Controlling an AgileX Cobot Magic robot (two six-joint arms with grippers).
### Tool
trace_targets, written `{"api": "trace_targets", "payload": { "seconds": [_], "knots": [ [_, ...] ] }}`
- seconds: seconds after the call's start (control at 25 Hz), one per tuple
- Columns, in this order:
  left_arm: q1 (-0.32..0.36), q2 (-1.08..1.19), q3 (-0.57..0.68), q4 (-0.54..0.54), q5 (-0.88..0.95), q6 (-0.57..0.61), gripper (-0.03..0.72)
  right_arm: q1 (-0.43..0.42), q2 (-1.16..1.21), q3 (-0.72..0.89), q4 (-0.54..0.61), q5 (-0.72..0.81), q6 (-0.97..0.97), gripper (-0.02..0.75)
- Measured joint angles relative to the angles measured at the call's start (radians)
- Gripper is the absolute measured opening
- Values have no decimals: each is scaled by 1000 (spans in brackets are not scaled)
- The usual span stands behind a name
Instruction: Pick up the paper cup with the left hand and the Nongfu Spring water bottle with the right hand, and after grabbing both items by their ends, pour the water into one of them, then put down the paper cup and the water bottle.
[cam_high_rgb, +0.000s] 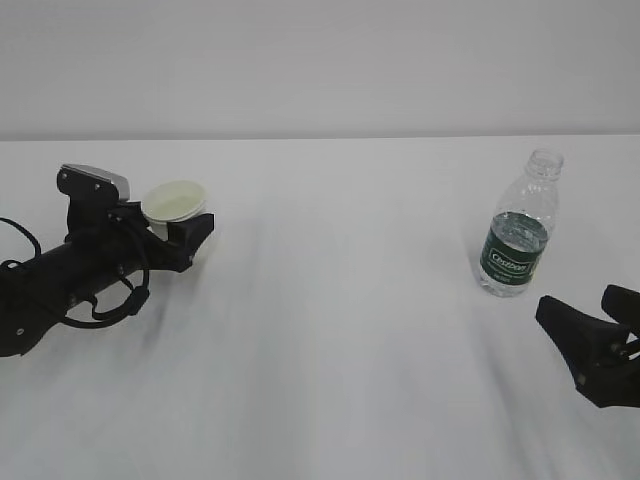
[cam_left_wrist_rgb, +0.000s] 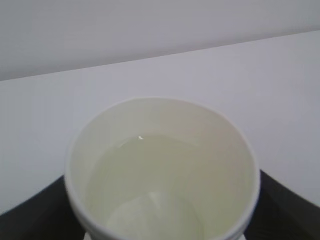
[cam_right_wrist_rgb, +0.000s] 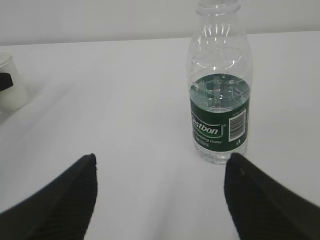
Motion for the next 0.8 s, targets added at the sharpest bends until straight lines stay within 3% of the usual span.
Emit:
{"api": "trace_targets", "payload": {
  "seconds": [0.24,0.8],
  "knots": [
    [0,0,0,17,0,0,685,0,0,0,0,0,0,592],
    [0,0,0,48,0,0,690,0,0,0,0,0,2,592]
  ]
}}
